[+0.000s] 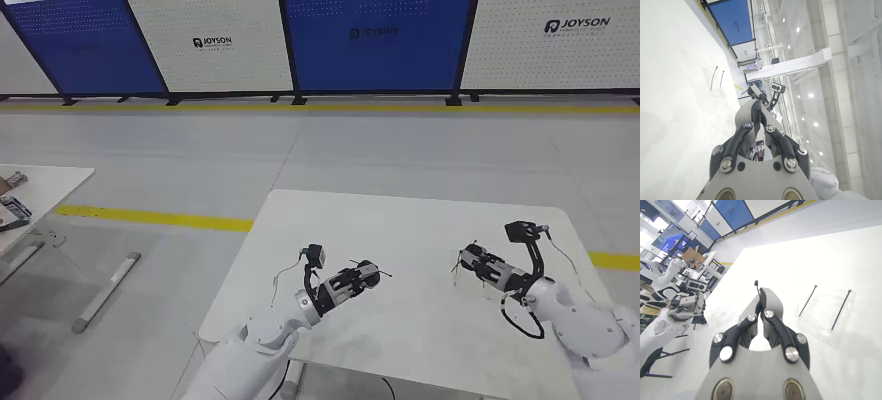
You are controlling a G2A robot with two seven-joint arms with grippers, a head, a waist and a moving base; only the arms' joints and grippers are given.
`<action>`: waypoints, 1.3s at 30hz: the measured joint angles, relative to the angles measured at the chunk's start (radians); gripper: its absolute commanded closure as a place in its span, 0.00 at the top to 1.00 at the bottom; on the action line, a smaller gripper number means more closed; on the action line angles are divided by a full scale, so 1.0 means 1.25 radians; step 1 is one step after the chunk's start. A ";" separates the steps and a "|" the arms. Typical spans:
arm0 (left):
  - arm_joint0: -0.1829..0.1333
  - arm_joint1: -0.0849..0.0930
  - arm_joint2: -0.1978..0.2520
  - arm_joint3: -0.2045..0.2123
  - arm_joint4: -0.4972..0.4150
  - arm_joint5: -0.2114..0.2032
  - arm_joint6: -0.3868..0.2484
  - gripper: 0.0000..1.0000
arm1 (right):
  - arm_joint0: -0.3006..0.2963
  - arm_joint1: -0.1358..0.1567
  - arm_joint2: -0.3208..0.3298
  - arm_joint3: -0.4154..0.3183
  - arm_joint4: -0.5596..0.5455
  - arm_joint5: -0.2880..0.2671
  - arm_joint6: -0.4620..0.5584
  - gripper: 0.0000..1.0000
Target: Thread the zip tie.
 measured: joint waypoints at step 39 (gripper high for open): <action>-0.023 -0.011 0.056 -0.006 0.058 0.029 0.076 0.00 | -0.057 -0.051 -0.137 -0.014 -0.007 -0.084 -0.445 0.00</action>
